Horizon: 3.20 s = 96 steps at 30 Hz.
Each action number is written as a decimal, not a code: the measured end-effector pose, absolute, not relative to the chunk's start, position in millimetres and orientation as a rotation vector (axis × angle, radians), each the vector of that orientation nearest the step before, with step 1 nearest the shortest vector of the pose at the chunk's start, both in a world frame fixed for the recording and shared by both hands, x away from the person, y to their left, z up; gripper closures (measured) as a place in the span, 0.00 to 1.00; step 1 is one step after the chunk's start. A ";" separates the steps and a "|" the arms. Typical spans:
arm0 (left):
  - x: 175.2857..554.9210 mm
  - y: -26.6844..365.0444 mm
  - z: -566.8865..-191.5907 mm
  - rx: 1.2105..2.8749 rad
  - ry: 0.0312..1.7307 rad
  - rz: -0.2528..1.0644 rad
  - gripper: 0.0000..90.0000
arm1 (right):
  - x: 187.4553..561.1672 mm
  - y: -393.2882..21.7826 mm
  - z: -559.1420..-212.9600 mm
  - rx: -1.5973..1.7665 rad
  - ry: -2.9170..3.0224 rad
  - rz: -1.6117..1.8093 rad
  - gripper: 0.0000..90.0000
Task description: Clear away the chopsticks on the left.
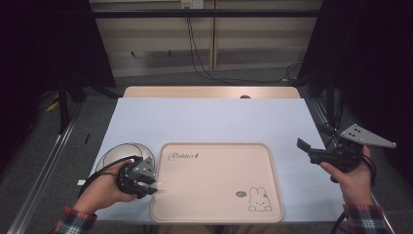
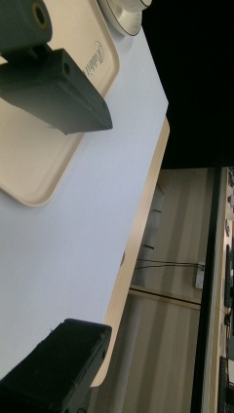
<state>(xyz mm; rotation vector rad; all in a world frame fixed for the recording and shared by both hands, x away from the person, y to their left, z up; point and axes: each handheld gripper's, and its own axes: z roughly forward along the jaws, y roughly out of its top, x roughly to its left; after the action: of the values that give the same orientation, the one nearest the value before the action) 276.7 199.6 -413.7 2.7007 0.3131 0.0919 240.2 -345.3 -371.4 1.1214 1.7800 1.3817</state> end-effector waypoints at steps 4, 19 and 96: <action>277.2 198.1 -415.8 2.705 0.303 0.086 0.74 | 240.4 -345.1 -371.3 1.116 1.780 1.383 0.06; 277.5 198.0 -420.5 2.722 0.305 0.073 0.79 | 240.5 -343.8 -372.0 1.125 1.790 1.378 0.06; 302.8 185.8 -336.0 1.603 0.864 0.126 0.97 | 240.2 -346.9 -371.1 1.115 1.783 1.423 0.05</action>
<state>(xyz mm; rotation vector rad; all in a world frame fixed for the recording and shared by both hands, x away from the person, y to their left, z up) 302.8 185.8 -336.0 1.6032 0.8640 0.1256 240.2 -346.9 -371.1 1.1152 1.7829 1.4227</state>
